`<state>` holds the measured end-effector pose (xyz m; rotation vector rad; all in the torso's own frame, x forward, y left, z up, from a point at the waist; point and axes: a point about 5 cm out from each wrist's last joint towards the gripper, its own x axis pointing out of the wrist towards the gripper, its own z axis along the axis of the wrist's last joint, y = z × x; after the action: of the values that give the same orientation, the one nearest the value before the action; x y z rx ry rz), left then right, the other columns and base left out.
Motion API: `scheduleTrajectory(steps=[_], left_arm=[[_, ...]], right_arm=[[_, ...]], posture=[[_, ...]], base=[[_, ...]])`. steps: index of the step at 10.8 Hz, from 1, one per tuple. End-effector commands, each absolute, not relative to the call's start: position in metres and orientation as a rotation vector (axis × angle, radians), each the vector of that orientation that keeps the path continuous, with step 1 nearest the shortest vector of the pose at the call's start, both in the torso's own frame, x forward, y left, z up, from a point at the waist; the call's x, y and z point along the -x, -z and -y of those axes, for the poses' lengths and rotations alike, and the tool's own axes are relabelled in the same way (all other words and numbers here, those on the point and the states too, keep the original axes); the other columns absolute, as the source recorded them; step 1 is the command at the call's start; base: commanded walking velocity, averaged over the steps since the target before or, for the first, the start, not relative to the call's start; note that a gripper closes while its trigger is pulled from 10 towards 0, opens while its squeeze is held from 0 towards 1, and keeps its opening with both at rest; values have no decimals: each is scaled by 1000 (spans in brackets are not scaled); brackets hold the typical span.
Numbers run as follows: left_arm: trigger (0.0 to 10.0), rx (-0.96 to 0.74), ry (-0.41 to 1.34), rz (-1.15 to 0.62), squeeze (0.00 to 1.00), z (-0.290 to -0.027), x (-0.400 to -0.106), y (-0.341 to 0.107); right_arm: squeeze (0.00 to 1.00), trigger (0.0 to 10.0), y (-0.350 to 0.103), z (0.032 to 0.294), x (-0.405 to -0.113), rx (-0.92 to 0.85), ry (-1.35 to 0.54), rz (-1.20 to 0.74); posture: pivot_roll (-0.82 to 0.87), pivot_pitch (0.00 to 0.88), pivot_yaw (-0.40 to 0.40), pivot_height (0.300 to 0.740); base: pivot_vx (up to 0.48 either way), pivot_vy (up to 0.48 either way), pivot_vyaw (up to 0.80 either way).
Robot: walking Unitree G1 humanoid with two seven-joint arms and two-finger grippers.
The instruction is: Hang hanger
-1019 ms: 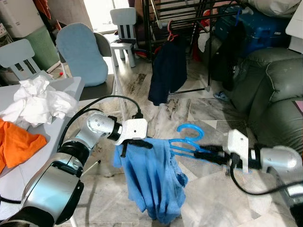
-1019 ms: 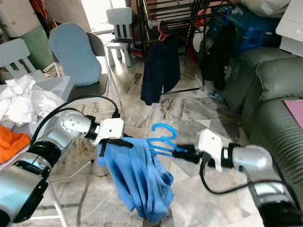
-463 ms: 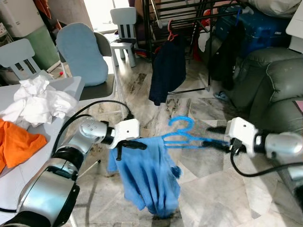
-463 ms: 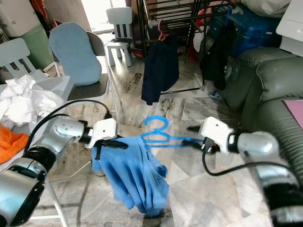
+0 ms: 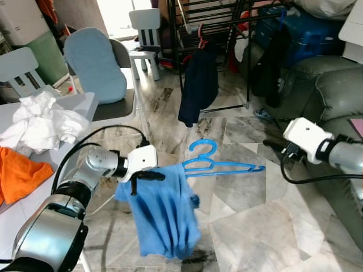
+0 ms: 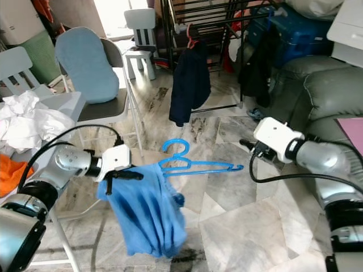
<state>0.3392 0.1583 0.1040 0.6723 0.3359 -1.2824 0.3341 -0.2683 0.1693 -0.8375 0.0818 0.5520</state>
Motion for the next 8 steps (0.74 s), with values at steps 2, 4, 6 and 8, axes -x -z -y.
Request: scheduleTrajectory(steps=[2, 4, 6, 8], left_arm=[[0, -453, 1085, -332, 0, -171, -351, -112], [0, -292, 1001, -262, 0, -171, -358, -123], [0, -142, 928, -178, 0, -165, -367, -137], [0, -212, 1111, -125, 0, -148, -363, -146]], right_arm=[[1000, 10000, -187, 281, -346, 772, -240, 45], [1000, 10000, -186, 312, -344, 574, 94, 50], [1000, 10000, -156, 322, -333, 398, 308, 8], [1000, 10000, -126, 283, -335, 298, 157, -41]], posture=[[-215, 0, 140, 740], [-209, 0, 139, 740], [-203, 0, 137, 740], [-200, 0, 144, 740]], base=[[0, 0, 0], [0, 0, 0], [0, 0, 0], [0, 0, 0]])
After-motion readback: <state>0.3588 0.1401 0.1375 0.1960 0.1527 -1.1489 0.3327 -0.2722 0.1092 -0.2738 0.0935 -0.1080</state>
